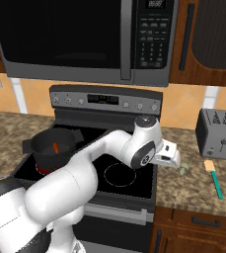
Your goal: Put the carrot and mushroom in the pot. Retrieve the spatula and lightly stir the vegetables in the pot.
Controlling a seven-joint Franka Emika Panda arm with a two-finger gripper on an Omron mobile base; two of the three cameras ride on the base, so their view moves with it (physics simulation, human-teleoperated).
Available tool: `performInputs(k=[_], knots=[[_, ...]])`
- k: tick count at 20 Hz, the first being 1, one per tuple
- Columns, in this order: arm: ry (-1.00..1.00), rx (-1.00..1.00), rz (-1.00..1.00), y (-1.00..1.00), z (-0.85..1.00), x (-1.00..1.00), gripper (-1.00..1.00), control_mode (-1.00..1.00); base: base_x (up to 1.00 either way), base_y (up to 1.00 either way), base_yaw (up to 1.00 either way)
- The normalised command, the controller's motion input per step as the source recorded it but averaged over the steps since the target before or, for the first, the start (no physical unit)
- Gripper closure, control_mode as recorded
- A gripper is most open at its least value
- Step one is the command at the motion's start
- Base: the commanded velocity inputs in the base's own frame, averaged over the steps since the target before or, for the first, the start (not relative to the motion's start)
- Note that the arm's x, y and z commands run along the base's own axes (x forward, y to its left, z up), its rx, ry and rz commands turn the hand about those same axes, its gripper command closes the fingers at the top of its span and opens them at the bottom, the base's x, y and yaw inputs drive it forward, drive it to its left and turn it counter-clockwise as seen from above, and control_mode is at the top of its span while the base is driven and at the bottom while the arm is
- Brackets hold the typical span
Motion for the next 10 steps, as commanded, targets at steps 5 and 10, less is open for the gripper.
performInputs(k=[5, 10], knots=[[0.00, 0.03, 0.00, -0.40, -0.19, 0.03, -1.00, -1.00, 0.00, 0.00, 0.00], [0.01, 0.00, 0.00, -0.35, -0.28, 0.15, -1.00, -1.00, 0.00, 0.00, 0.00]])
